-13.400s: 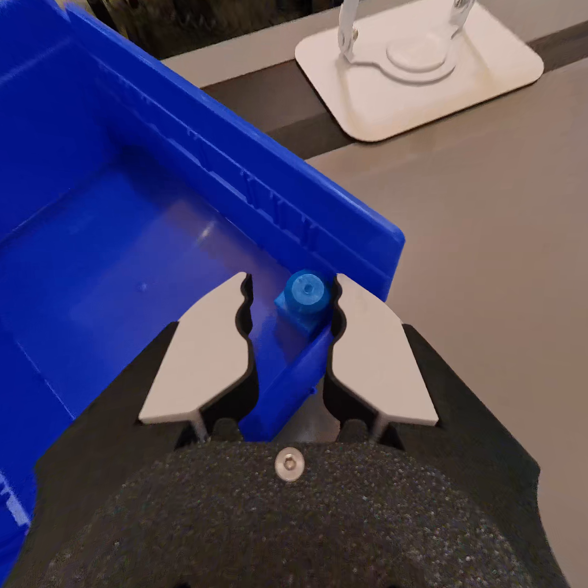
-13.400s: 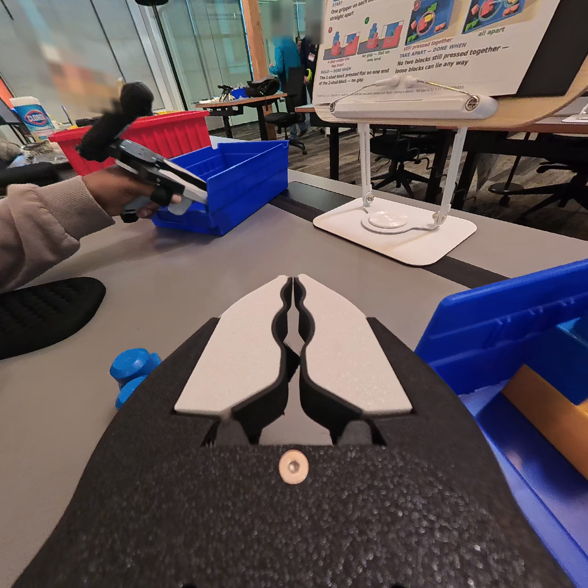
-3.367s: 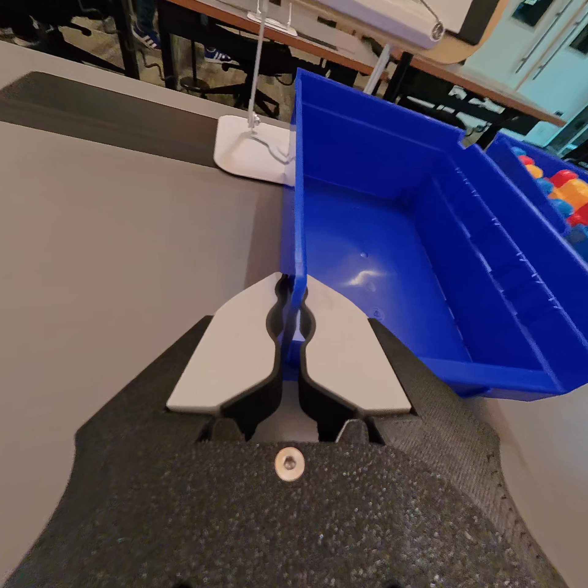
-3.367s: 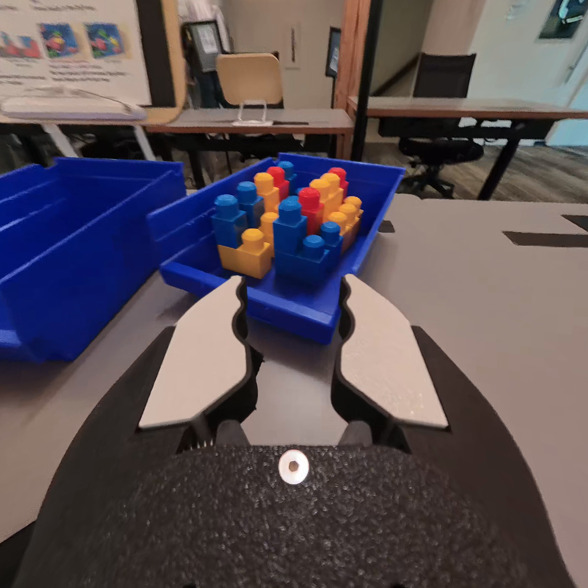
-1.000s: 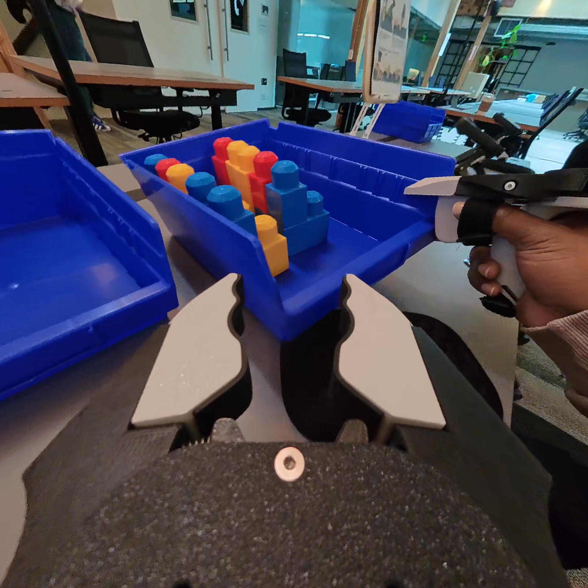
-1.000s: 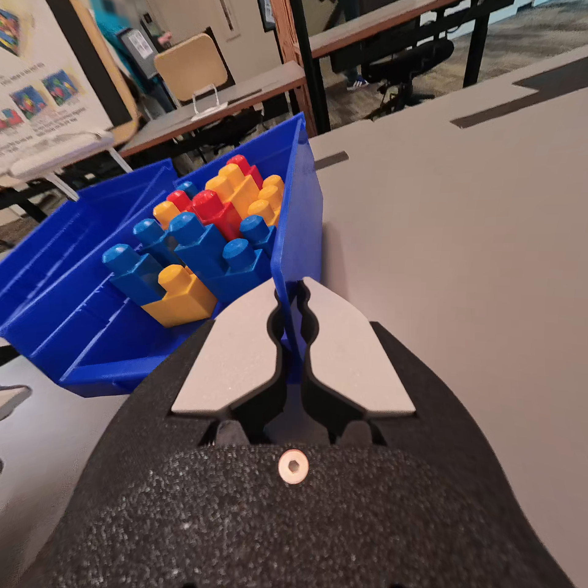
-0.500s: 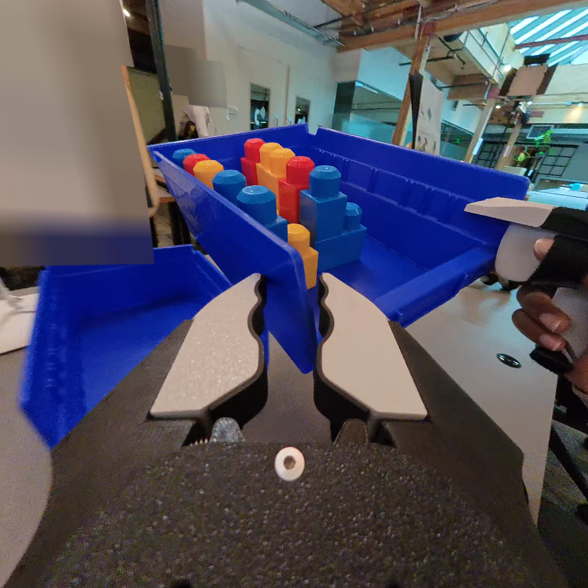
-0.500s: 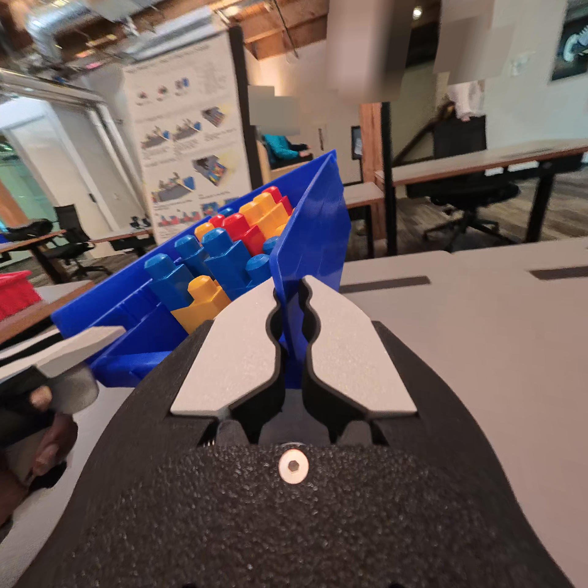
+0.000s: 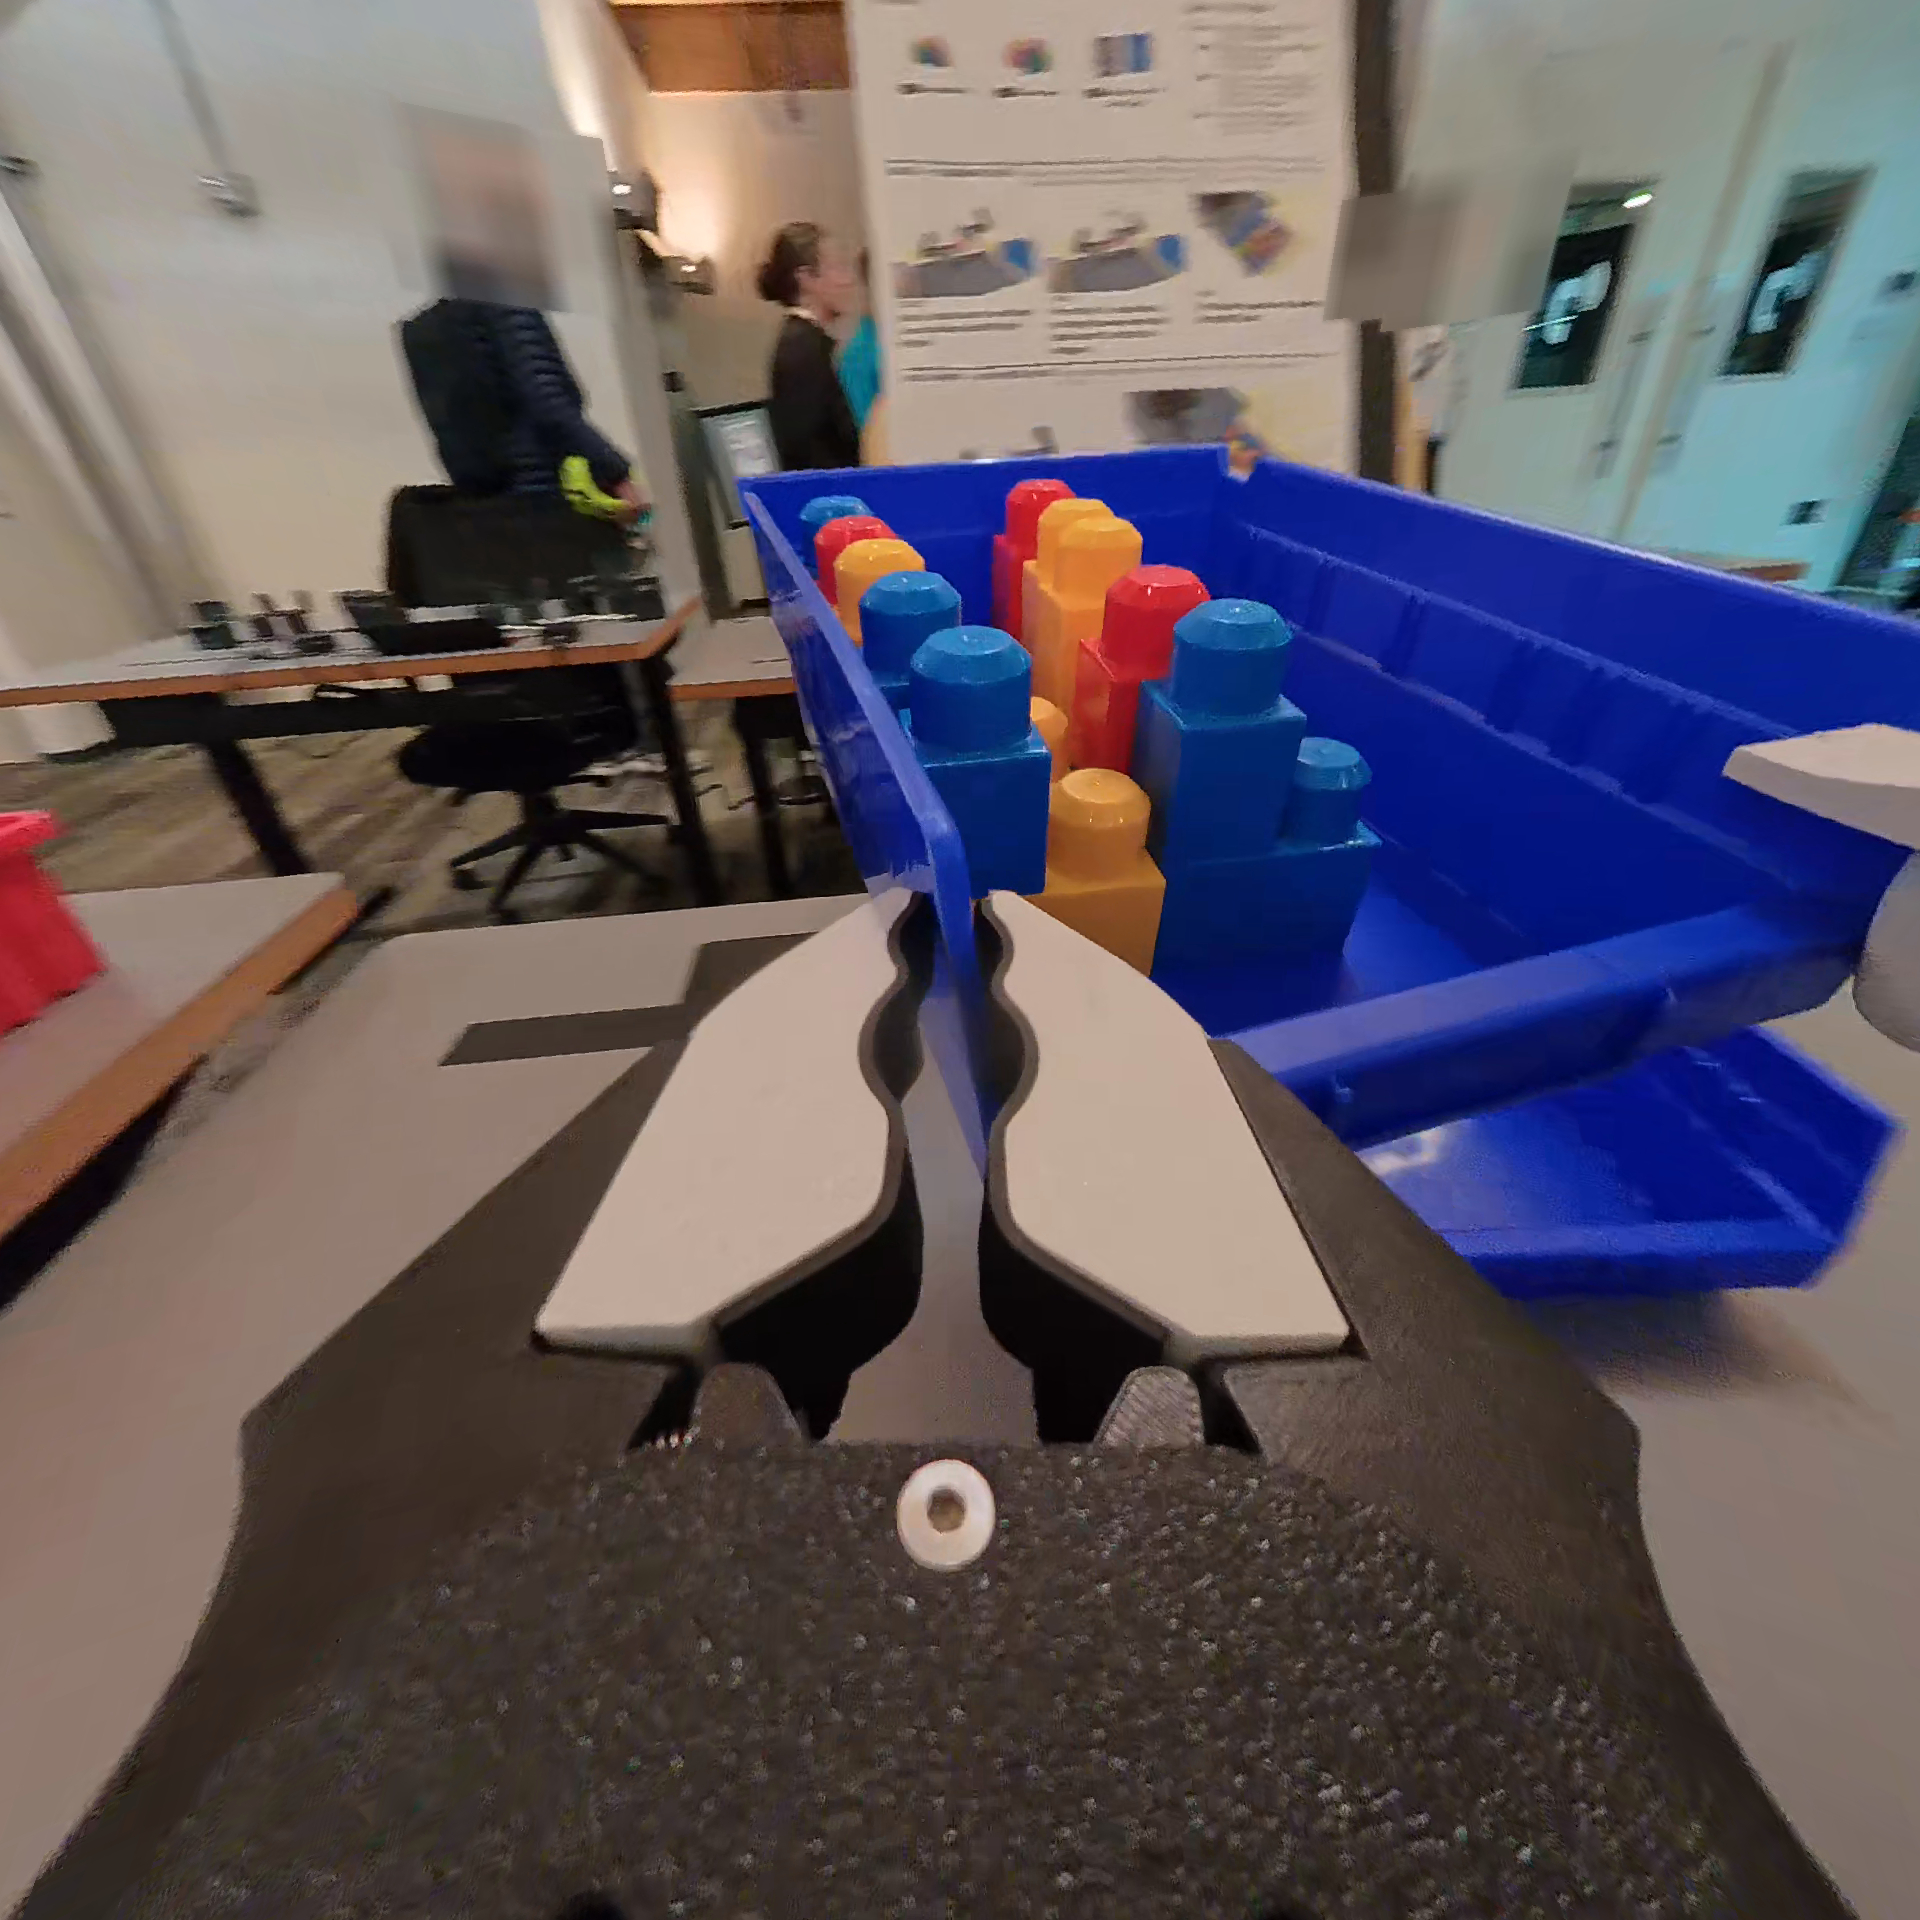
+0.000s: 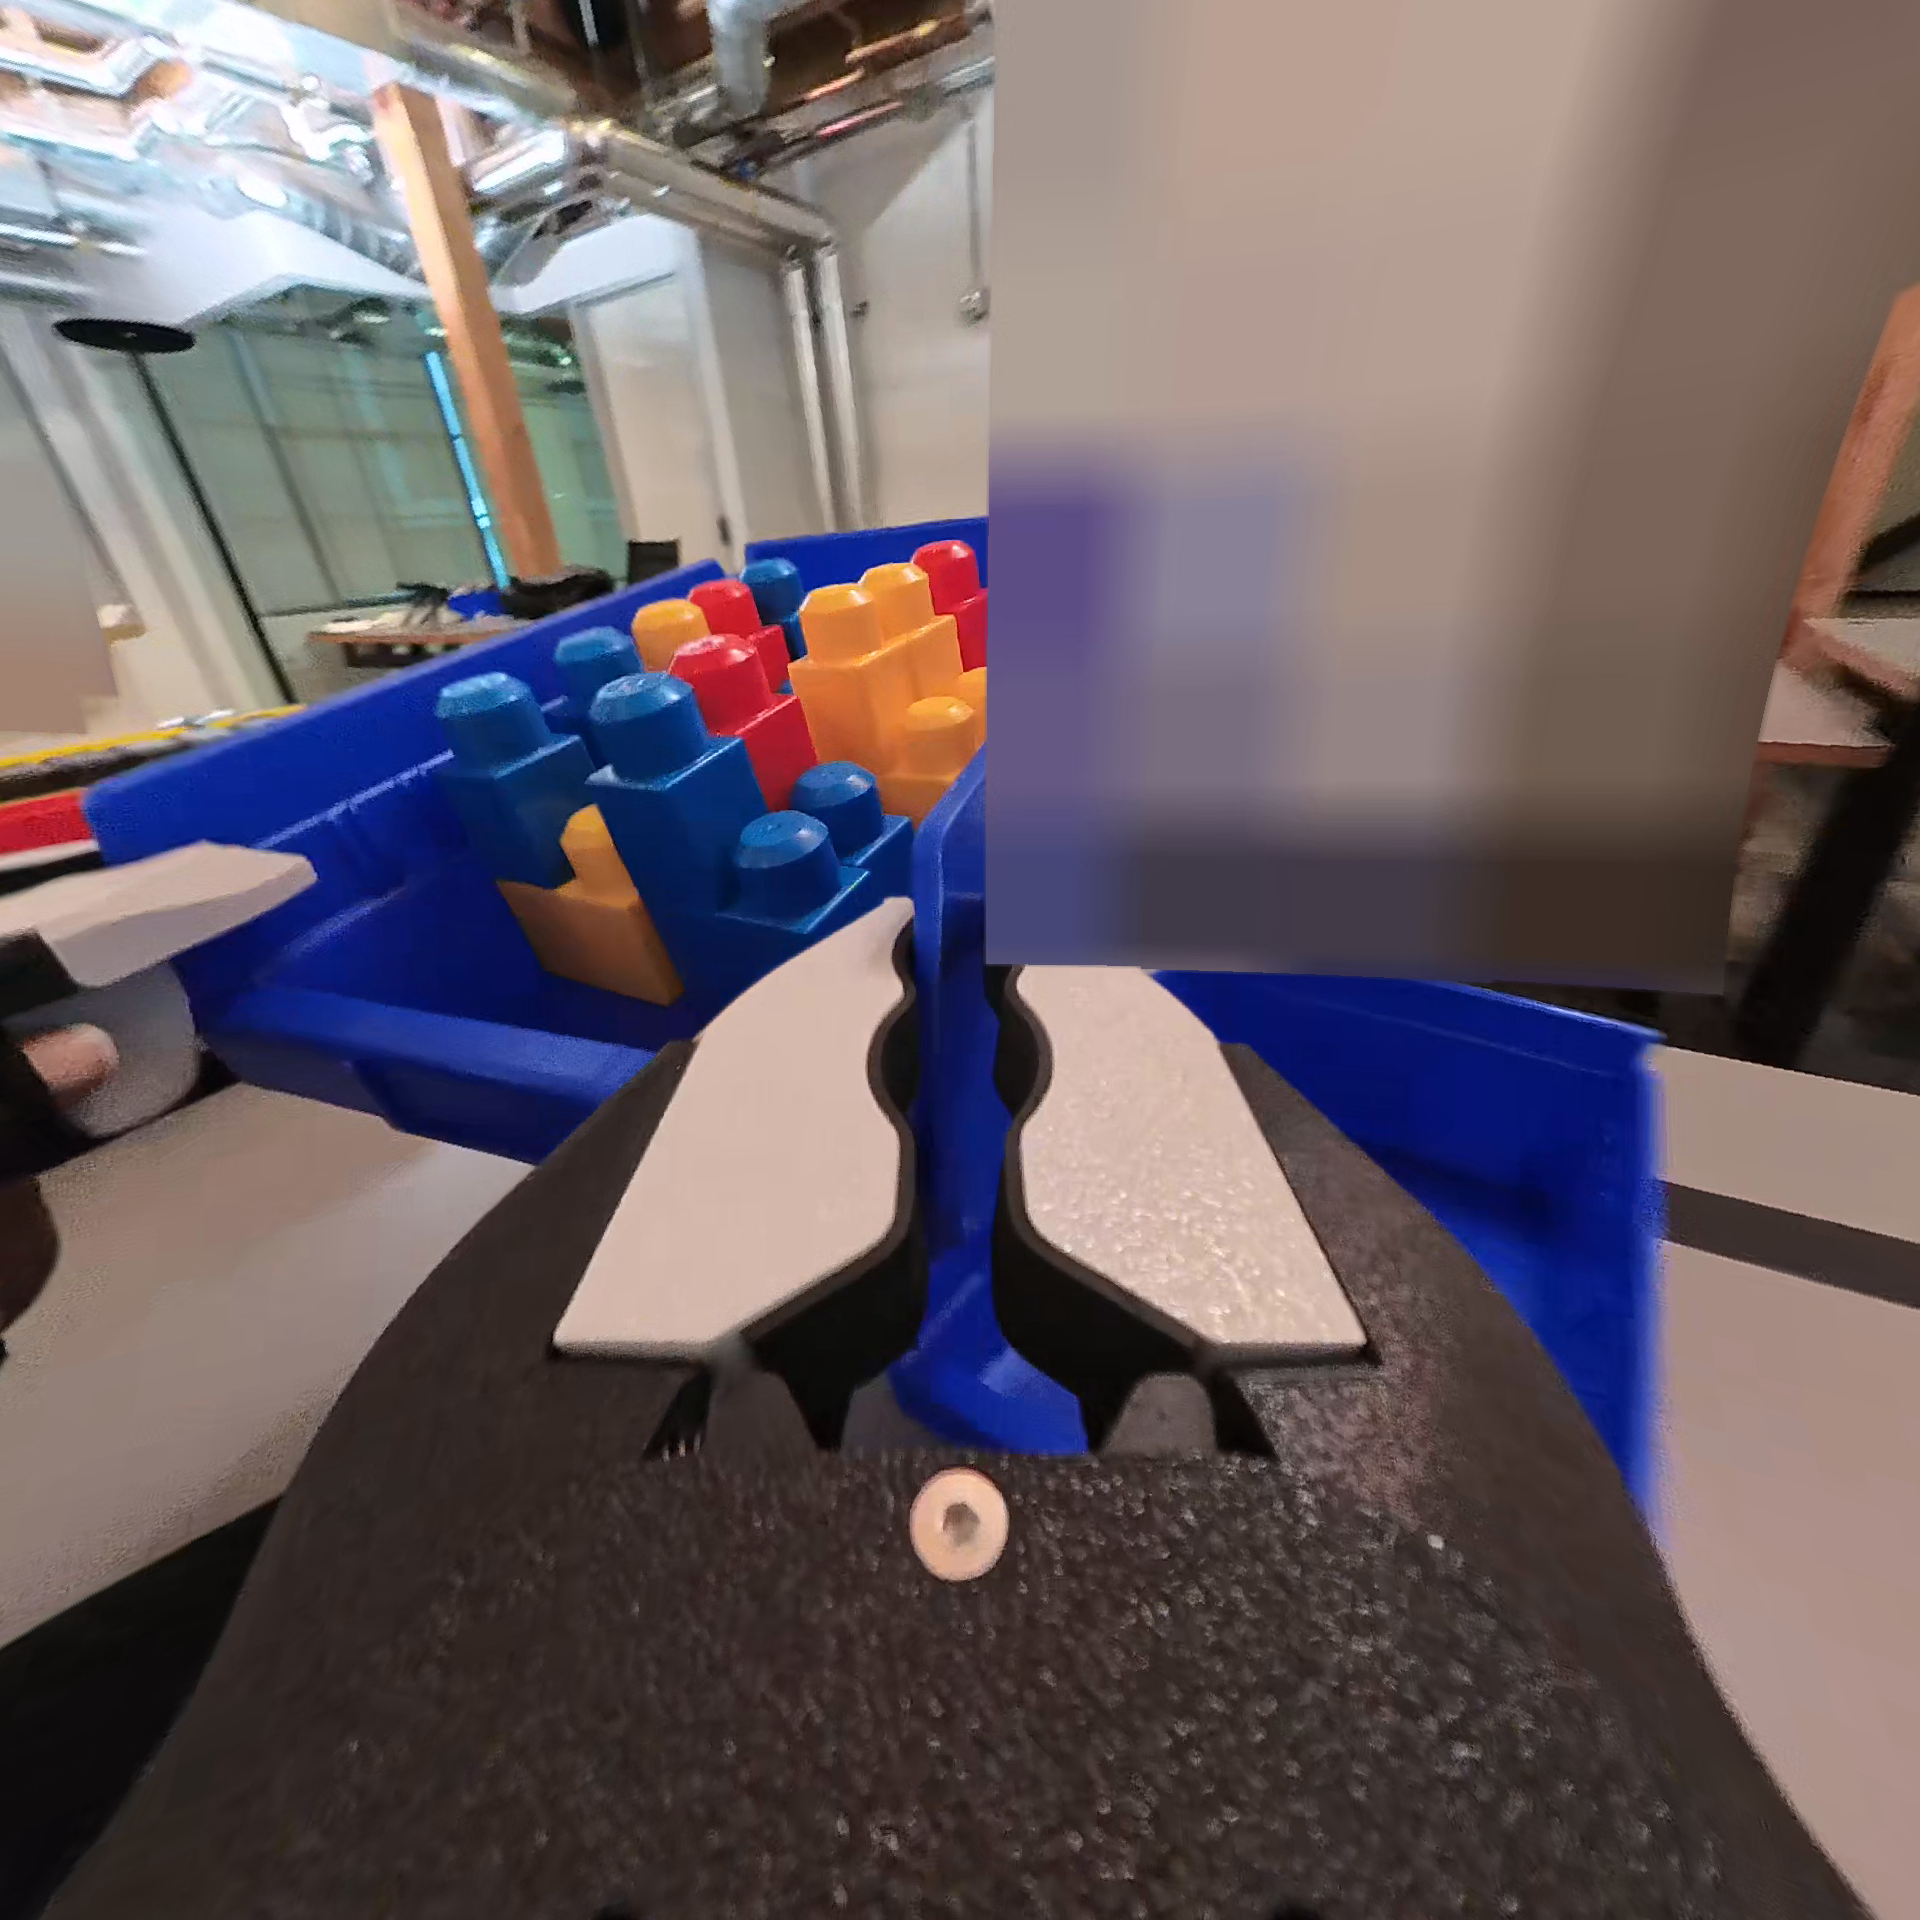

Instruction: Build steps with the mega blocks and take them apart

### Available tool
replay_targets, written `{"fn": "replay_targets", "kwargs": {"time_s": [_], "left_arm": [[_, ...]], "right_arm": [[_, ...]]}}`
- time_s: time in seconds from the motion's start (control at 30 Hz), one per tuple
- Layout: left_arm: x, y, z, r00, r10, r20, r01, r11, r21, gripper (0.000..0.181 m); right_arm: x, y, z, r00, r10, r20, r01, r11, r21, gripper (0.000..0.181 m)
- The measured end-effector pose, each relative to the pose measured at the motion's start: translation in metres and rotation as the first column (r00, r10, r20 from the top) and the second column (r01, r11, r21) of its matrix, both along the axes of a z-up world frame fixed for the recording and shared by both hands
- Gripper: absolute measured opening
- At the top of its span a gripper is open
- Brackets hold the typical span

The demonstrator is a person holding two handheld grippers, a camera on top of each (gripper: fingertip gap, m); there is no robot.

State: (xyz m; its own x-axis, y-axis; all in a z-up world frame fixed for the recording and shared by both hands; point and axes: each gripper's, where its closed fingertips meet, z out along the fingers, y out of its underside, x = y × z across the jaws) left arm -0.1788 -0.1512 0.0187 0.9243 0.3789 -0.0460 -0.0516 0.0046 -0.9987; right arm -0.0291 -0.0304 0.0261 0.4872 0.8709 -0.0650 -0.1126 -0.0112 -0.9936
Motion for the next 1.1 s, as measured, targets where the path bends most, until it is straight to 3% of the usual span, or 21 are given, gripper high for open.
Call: {"fn": "replay_targets", "kwargs": {"time_s": [0.13,0.27,0.4,0.57,0.77,0.9,1.0,1.1], "left_arm": [[-0.066,-0.024,-0.014,0.994,0.108,0.003,-0.108,0.994,-0.003,0.006],[-0.120,-0.039,-0.044,0.985,0.171,0.039,-0.170,0.985,-0.019,0.006],[-0.157,-0.047,-0.084,0.972,0.216,0.090,-0.213,0.976,-0.042,0.006],[-0.185,-0.045,-0.139,0.950,0.257,0.176,-0.246,0.966,-0.082,0.005],[-0.211,-0.039,-0.174,0.916,0.366,0.166,-0.339,0.925,-0.171,0.005],[-0.218,-0.039,-0.187,0.886,0.423,0.188,-0.378,0.896,-0.232,0.004],[-0.215,-0.038,-0.188,0.880,0.435,0.191,-0.388,0.890,-0.239,0.004],[-0.208,-0.036,-0.188,0.883,0.420,0.210,-0.369,0.898,-0.240,0.004]], "right_arm": [[-0.078,-0.012,-0.025,0.996,0.086,0.037,-0.085,0.996,-0.026,0.009],[-0.142,-0.019,-0.055,0.987,0.127,0.096,-0.123,0.991,-0.049,0.008],[-0.185,-0.024,-0.091,0.977,0.150,0.150,-0.141,0.988,-0.068,0.008],[-0.214,-0.020,-0.137,0.965,0.134,0.225,-0.121,0.990,-0.070,0.007],[-0.235,-0.015,-0.177,0.947,0.101,0.306,-0.090,0.995,-0.051,0.008],[-0.234,-0.019,-0.198,0.911,0.177,0.373,-0.125,0.979,-0.161,0.019],[-0.205,-0.035,-0.184,0.918,0.230,0.323,-0.161,0.960,-0.227,0.033],[-0.147,-0.055,-0.144,0.933,0.240,0.268,-0.206,0.967,-0.149,0.039]]}}
